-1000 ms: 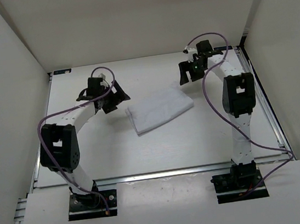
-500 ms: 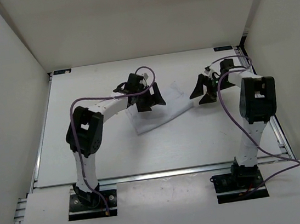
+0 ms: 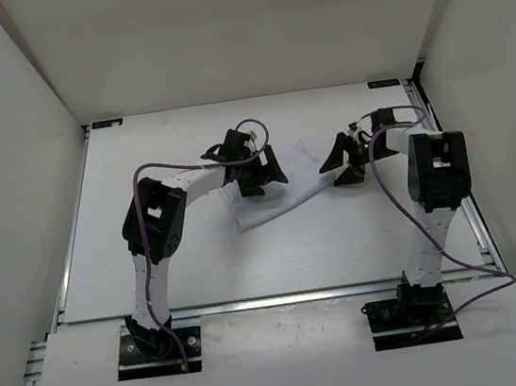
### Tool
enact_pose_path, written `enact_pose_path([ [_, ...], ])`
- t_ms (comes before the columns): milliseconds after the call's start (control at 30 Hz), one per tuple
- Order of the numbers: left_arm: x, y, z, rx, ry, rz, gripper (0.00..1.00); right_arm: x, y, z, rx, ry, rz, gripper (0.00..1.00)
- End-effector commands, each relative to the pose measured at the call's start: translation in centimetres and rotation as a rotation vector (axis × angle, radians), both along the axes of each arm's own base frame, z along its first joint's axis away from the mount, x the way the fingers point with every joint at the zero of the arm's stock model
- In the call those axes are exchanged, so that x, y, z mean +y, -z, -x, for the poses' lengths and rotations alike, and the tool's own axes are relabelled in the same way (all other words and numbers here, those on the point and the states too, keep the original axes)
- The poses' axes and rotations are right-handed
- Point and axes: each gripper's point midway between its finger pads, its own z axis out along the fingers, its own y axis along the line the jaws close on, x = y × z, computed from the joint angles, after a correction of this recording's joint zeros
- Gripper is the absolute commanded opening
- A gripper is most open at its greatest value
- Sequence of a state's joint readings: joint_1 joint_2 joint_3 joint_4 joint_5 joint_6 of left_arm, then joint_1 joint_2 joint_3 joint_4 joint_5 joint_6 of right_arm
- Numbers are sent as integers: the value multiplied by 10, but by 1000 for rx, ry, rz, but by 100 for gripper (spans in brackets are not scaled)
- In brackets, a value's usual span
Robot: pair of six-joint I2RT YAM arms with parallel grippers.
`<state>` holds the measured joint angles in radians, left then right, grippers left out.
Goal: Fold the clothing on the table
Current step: Fold the skirt
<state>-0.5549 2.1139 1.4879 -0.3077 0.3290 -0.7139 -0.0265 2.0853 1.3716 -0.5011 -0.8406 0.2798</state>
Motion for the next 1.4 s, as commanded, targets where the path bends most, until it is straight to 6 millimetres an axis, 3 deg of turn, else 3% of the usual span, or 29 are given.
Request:
enact_pose_path([
  [0,1,7,4,33,0,-22,99,-5,17,3,61,35,44,81],
  [167,9,3,-1,37,-13,-24,99,-26,29,13,139,127,116,77],
  [300,10,2,7,49,-12,-14,98,-24,40,10,178,173,128,74],
  [433,13,6,19,69,-13,-18,96,-4,39,-6,158,156,108,70],
  [467,14,10,26,83,-11,-23,96,9,35,-8,137,129,108,70],
  [667,22,16,35,110,1,-30,93,24,44,-18,111,110,114,64],
  [833,25,17,39,119,14,-36,93,24,48,-18,99,118,109,39],
  [900,26,18,42,116,17,-39,93,22,44,-18,81,120,107,21],
  [1000,28,22,47,125,17,-40,92,20,43,-13,61,119,113,2],
  [1100,31,22,52,142,16,-42,88,17,30,-16,0,121,117,0],
  [1167,32,13,45,120,6,-42,87,18,22,-14,-20,122,117,0],
  [1267,31,-19,28,71,-42,-27,79,21,10,-15,-56,112,115,0],
  [1300,24,-34,25,44,-38,6,70,23,7,-16,-70,104,112,0],
  [1367,17,-54,20,14,-59,68,24,25,0,-19,-102,102,116,1],
])
